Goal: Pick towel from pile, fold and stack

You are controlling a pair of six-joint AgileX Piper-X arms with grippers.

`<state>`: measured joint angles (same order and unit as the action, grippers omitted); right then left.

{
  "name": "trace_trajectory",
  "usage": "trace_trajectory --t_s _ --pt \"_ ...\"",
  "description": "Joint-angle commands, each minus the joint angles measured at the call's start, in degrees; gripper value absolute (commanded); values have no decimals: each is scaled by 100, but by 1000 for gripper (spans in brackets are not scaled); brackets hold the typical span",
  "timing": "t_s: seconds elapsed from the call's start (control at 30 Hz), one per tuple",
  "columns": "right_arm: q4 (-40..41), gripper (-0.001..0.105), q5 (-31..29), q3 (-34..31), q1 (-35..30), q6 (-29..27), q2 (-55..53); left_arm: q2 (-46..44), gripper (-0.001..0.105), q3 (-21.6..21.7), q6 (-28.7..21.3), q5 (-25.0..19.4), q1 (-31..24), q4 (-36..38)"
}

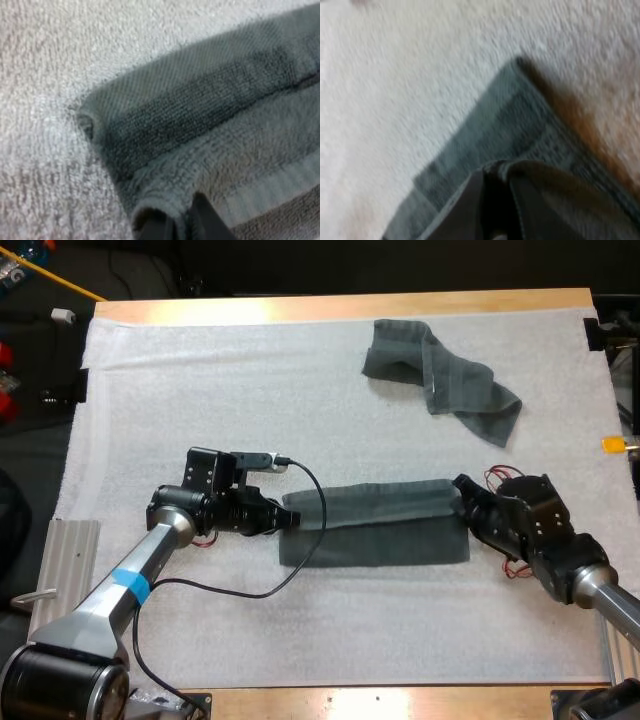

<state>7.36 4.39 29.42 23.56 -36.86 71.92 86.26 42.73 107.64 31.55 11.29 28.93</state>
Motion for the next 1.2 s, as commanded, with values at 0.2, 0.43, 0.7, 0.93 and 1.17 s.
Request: trace_trajectory --t_s 0.2,0.43,0.7,0.93,1.17 --pt "-282 0 -162 21 -25 -17 2 -22 34 28 53 -94 2 -115" --pt "-875 56 -98 21 -25 -29 2 -22 61 102 304 572 2 -477" --pt "-2147 64 350 78 -25 -861 -36 -179 61 711 347 1060 2 -344" --pt "-1508 64 702 79 -25 -1616 -558 -1139 61 759 -46 727 2 61" --pt "663 64 702 431 -25 -2403 -1355 -2236 61 759 -279 447 2 1005"
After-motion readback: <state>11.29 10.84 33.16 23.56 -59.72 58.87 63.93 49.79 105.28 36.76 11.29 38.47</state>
